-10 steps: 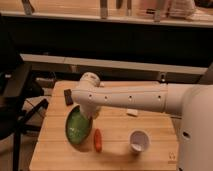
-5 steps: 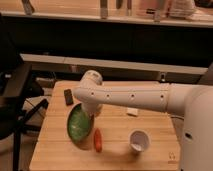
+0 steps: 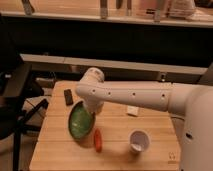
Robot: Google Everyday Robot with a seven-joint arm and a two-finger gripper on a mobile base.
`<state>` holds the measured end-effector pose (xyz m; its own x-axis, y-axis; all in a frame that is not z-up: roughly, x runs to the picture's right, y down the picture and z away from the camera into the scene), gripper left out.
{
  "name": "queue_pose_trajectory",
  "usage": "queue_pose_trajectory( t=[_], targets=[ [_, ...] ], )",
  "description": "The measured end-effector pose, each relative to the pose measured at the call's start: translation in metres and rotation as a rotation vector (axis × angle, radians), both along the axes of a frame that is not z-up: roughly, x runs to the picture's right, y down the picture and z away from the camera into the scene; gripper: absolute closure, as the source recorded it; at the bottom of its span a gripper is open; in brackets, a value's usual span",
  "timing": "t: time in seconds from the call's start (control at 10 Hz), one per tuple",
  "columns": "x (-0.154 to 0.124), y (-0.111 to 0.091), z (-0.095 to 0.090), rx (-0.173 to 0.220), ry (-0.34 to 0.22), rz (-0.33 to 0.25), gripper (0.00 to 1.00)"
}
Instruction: Pick up the ceramic bowl
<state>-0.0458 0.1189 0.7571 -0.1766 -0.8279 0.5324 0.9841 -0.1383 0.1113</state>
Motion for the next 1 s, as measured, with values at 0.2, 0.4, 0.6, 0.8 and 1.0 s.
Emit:
queue_pose_trajectory(
  t=[0.2, 0.4, 0.6, 0.8, 1.0],
  targets=[
    [0.007, -0.005, 0.003, 0.004, 0.005, 0.006, 1.00],
    [0.010, -0.009, 0.005, 0.009, 0.006, 0.009, 1.00],
    [0.015, -0.015, 0.007, 0.013, 0.007, 0.013, 1.00],
    [0.021, -0.019, 0.008, 0.018, 0.014, 0.015, 1.00],
    [0.022, -0.021, 0.009, 0.019, 0.012, 0.016, 1.00]
  ],
)
